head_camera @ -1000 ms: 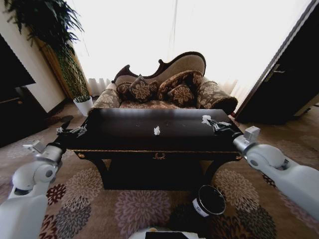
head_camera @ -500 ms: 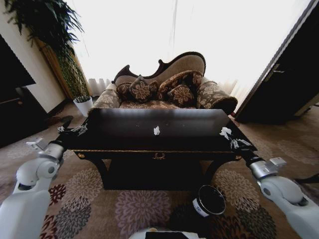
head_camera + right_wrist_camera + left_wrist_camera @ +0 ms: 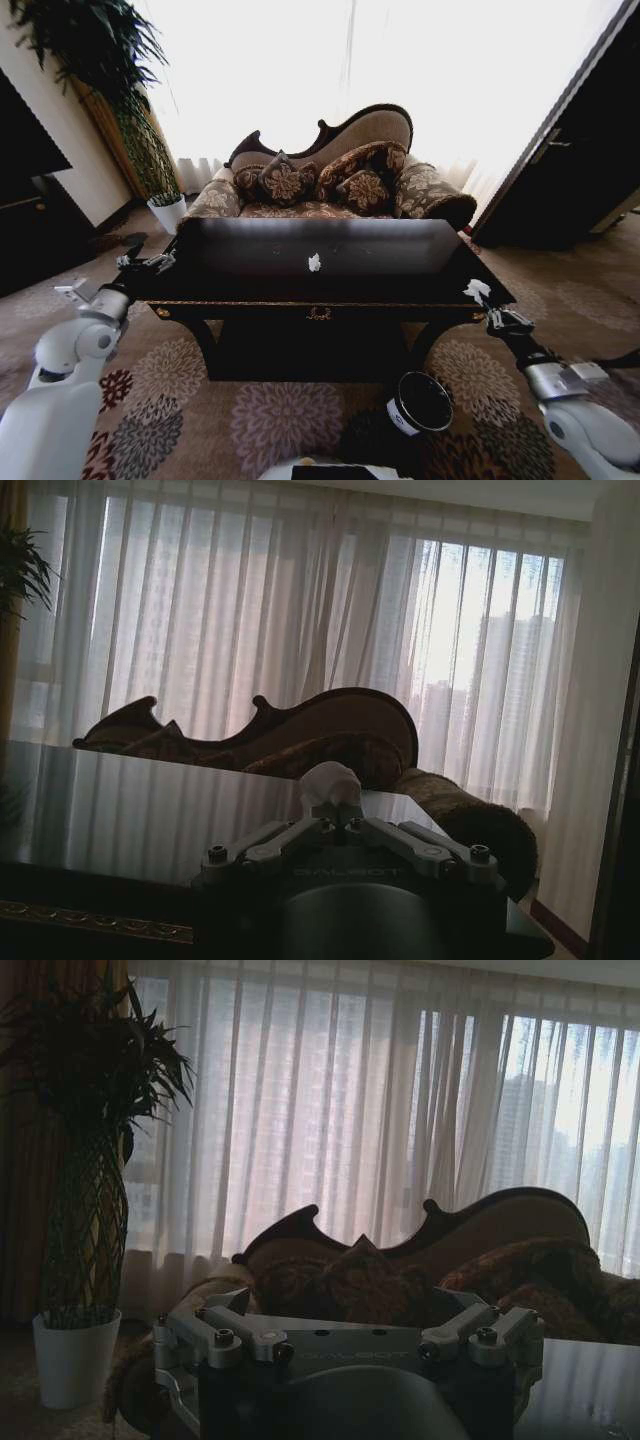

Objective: Move to the front of the table and place the trash on the table into the trash bin.

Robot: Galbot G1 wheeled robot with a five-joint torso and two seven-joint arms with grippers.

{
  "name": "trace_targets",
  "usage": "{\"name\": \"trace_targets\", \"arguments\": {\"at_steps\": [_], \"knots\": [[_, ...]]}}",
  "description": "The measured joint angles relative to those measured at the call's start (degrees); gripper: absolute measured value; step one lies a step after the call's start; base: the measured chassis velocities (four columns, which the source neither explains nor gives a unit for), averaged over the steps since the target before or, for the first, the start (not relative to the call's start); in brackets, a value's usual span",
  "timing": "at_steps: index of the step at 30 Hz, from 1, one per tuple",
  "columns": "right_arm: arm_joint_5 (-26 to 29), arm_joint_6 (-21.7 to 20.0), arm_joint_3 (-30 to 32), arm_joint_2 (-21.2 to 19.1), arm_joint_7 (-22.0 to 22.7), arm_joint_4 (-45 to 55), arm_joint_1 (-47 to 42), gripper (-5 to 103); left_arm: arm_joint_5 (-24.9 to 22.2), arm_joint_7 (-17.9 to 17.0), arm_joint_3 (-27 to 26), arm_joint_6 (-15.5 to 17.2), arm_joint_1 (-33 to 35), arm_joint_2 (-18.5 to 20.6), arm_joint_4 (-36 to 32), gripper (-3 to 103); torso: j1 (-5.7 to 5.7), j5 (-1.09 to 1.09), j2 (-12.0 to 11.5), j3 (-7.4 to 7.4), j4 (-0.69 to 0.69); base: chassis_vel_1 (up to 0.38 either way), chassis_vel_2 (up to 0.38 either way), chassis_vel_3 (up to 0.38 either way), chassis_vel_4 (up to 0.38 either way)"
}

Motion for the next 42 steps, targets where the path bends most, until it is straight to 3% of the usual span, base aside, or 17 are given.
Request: {"name": "trace_targets", "arguments": {"at_steps": [7, 18, 28, 42], "knots": [[-7.2, 2.5, -1.4, 2.8, -0.3, -3.9, -1.0, 0, 0.0, 0.1, 0.9, -0.1, -1.2, 0.0, 0.6, 100, 0.0, 0.03, 0.0, 0.0, -0.01, 0.0, 0.0, 0.0, 0.0], [-15.8, 3.4, -12.2, 4.6, -0.1, -14.4, 3.1, 0, 0.2, 0.2, 0.7, -0.5, -1.2, 1.0, 1.5, 100, 0.0, 0.03, 0.0, 0.0, 0.0, 0.0, 0.0, 0.0, 0.0], [-24.6, 4.0, -22.1, 2.9, 1.9, -26.8, 7.4, 0, 0.1, 0.2, 0.0, -0.5, -0.3, 1.8, 1.1, 100, 0.0, 0.02, 0.0, 0.0, -0.01, 0.0, 0.0, 0.0, 0.0], [-30.0, 3.2, -30.5, 4.2, 4.0, -38.6, 18.0, 0, 0.3, 0.2, -1.6, -0.4, 1.9, 2.4, 0.6, 100, 0.0, 0.02, 0.0, 0.0, -0.01, 0.0, 0.0, 0.0, 0.0]]}}
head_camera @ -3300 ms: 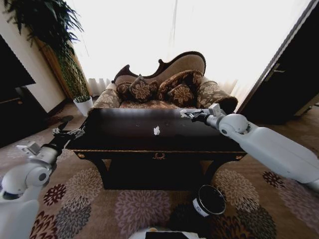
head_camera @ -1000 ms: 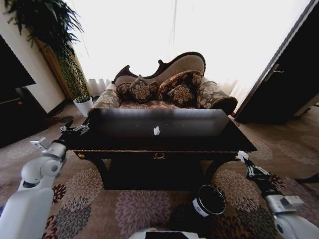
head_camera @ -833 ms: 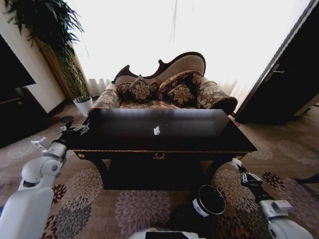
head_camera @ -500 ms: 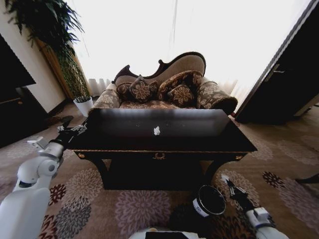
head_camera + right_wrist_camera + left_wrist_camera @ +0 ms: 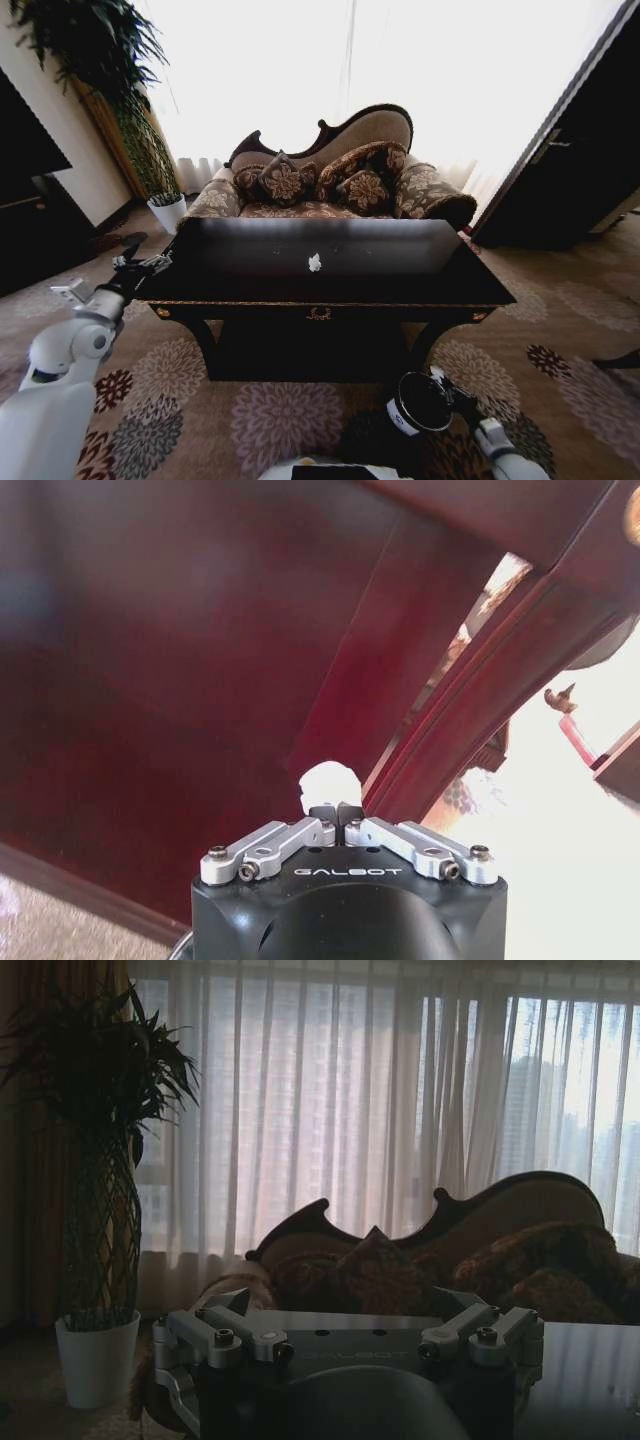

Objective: Move to the front of the table and place the trash on the table into the trash bin.

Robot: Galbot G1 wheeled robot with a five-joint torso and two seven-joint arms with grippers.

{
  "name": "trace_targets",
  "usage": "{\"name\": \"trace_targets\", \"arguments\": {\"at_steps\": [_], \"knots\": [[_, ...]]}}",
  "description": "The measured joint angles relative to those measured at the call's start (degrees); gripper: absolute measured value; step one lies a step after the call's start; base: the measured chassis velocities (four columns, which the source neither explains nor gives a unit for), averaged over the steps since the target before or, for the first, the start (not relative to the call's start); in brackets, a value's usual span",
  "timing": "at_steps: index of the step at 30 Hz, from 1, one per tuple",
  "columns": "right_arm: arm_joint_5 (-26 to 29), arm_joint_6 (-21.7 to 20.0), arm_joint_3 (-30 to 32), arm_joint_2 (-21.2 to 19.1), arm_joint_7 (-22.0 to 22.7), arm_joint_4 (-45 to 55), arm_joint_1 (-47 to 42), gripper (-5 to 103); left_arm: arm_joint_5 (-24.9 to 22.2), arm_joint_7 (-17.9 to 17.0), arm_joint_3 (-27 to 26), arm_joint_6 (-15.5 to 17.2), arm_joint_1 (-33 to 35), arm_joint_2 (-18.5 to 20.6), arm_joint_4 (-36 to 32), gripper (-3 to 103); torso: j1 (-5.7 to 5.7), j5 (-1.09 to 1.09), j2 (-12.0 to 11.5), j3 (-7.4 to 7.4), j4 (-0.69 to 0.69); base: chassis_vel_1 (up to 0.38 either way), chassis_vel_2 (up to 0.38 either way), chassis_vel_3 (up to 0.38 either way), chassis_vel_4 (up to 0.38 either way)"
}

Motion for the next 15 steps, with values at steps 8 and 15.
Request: {"name": "trace_targets", "arguments": {"at_steps": [8, 15], "knots": [[-1.8, -0.4, -3.7, 0.9, 0.2, -7.2, 4.4, 0, 0.0, 0.0, -0.6, 0.2, 0.9, 0.0, -0.3, 100, 0.0, 0.0, 0.0, 0.0, 0.01, 0.0, 0.0, 0.0, 0.0], [-3.6, -0.5, -5.3, 1.3, 0.9, -10.0, 5.3, 0, -0.1, -0.1, -1.6, 0.3, 1.1, 0.5, -0.3, 100, 0.0, -0.01, 0.0, 0.0, 0.0, 0.0, 0.0, 0.0, 0.0]]}}
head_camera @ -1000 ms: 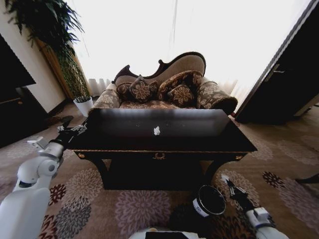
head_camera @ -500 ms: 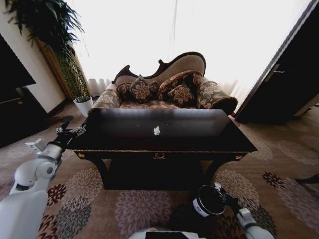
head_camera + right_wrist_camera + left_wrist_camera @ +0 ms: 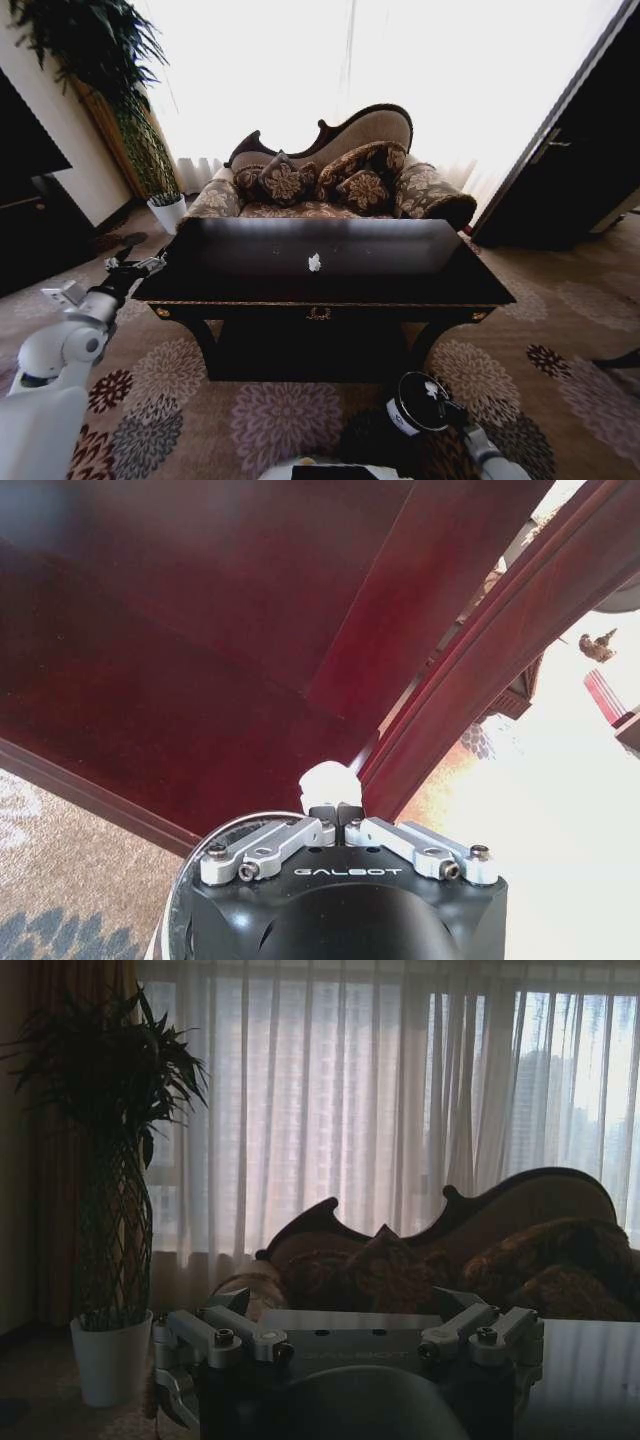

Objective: Move to the front of the table and place the trash on the table into the trash bin.

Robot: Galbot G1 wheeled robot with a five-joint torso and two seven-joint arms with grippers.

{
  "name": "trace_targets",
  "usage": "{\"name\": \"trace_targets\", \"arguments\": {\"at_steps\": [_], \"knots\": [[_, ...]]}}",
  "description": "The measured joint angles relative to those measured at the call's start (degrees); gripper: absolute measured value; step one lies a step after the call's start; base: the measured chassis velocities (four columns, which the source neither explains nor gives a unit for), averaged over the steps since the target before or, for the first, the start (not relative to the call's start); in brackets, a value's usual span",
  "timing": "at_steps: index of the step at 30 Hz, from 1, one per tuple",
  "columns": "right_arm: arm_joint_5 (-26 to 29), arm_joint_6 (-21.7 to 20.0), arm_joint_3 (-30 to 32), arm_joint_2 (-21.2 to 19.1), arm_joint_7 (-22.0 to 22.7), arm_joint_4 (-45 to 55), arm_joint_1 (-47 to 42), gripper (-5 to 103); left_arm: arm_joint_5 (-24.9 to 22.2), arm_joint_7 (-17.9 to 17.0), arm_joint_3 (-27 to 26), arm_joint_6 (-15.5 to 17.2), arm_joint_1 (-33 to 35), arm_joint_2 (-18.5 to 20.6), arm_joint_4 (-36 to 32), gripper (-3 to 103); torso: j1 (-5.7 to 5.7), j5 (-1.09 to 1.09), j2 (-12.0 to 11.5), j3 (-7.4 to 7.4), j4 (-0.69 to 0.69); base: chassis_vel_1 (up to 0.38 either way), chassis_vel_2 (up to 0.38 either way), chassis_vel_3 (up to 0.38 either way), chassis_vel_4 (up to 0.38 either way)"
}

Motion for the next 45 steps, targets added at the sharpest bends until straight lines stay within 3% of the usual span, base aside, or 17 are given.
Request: {"name": "trace_targets", "arguments": {"at_steps": [9, 10, 12, 14, 18, 21, 34, 45], "knots": [[0.1, -0.2, -0.7, -0.2, 0.4, 1.0, -0.7, 0, -0.1, 0.0, 0.0, 0.1, -0.1, 0.0, -0.2, 100, 0.0, 0.0, 0.0, 0.0, 0.0, 0.0, 0.0, 0.0, 0.0], [0.1, -0.2, -0.7, -0.2, 0.4, 1.1, -0.8, 10, -0.2, 0.0, 0.0, 0.1, -0.1, 0.1, -0.2, 100, 0.0, 0.0, 0.0, 0.0, 0.0, 0.0, 0.0, 0.0, 0.0], [0.2, -0.3, -0.7, -0.2, 0.4, 1.6, -1.1, 21, -0.2, 0.0, -0.1, 0.1, -0.1, 0.2, -0.3, 100, 0.0, 0.0, 0.0, 0.0, 0.0, 0.0, 0.0, 0.0, 0.0], [0.2, -0.3, -0.7, -0.2, 0.4, 1.8, -1.2, 21, -0.2, -0.1, -0.1, 0.1, -0.1, 0.2, -0.3, 100, 0.0, 0.0, 0.0, 0.0, 0.0, 0.0, 0.0, 0.0, 0.0], [0.3, -0.3, -0.3, -0.2, 0.7, 2.8, -1.8, 43, -0.3, -0.1, -0.1, 0.1, -0.1, 0.3, -0.3, 100, 0.0, 0.0, 0.0, 0.0, 0.0, 0.0, 0.0, 0.0, 0.0], [0.3, -0.3, -0.1, -0.2, 0.7, 3.1, -2.0, 49, -0.3, -0.1, -0.1, 0.2, -0.1, 0.2, -0.4, 100, 0.0, 0.01, 0.0, 0.0, 0.0, 0.0, 0.0, 0.0, 0.0], [1.9, -0.2, 3.1, -0.2, 0.7, 7.9, -4.6, 99, -0.5, -0.1, -0.7, 0.2, 0.4, 0.3, -0.9, 100, 0.0, 0.01, 0.0, 0.0, -0.01, 0.0, 0.0, 0.0, 0.0], [8.1, 0.3, 10.6, -1.0, 0.4, 18.2, -6.9, 100, -0.8, -0.1, -1.1, 0.2, 0.7, 0.4, -1.3, 100, 0.0, 0.0, 0.0, 0.0, 0.01, 0.0, 0.0, 0.0, 0.0]]}}
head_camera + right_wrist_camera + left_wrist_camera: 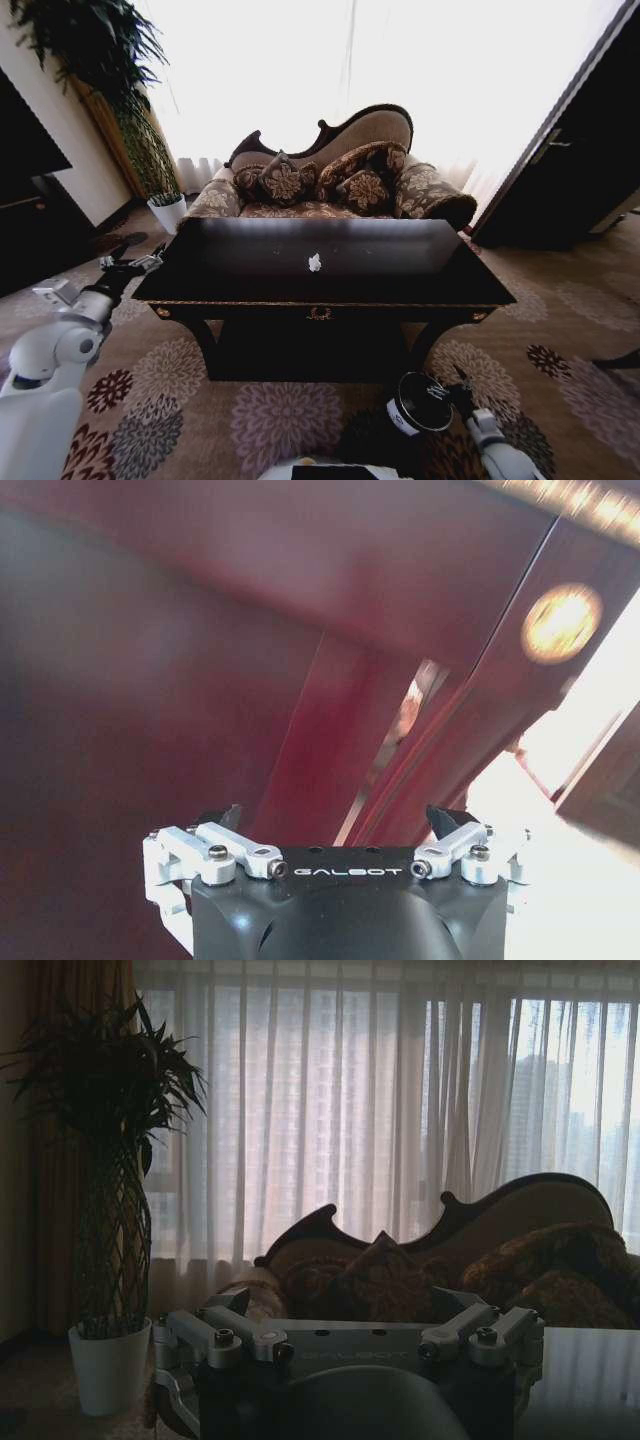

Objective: Move to the front of the table and place the trash on the table into the trash bin.

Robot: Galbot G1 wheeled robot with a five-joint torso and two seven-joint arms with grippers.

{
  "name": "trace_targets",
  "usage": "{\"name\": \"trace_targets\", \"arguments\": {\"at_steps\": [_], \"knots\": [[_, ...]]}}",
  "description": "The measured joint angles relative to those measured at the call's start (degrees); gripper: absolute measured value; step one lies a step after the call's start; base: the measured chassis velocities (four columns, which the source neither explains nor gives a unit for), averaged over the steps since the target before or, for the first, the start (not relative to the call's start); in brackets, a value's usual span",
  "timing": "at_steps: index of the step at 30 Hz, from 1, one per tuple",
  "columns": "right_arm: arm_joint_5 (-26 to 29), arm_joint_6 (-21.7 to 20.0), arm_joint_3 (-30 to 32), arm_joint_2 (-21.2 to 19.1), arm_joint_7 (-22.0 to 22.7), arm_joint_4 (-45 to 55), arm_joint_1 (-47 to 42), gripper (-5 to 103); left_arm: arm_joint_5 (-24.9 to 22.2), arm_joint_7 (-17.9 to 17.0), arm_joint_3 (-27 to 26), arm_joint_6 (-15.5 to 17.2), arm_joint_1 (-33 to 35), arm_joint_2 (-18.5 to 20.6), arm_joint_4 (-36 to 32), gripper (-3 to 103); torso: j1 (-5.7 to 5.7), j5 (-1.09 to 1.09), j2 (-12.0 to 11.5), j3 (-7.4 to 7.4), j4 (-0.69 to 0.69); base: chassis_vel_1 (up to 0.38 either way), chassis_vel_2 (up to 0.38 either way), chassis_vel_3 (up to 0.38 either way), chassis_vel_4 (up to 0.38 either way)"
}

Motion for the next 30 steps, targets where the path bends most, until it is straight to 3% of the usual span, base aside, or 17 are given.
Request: {"name": "trace_targets", "arguments": {"at_steps": [12, 17, 30], "knots": [[-1.2, 4.4, 10.8, -5.7, -1.3, 9.5, -13.7, 100, -0.2, 0.0, 0.6, 0.0, -1.2, -0.3, 0.5, 100, 0.0, 0.01, 0.0, 0.0, -0.02, 0.0, 0.0, 0.0, 0.0], [2.8, 4.7, 16.2, -7.7, -1.4, 17.7, -18.5, 100, -0.1, 0.0, 1.5, -0.1, -2.5, -0.7, 1.1, 100, 0.0, -0.01, 0.0, 0.0, -0.02, 0.0, 0.0, 0.0, 0.0], [12.4, 3.2, 20.3, -5.1, -1.3, 29.7, -18.4, 100, -0.4, 0.0, 0.7, -0.1, -2.2, 0.1, 1.5, 100, 0.0, 0.01, 0.0, 0.0, -0.01, 0.0, 0.0, 0.0, 0.0]]}}
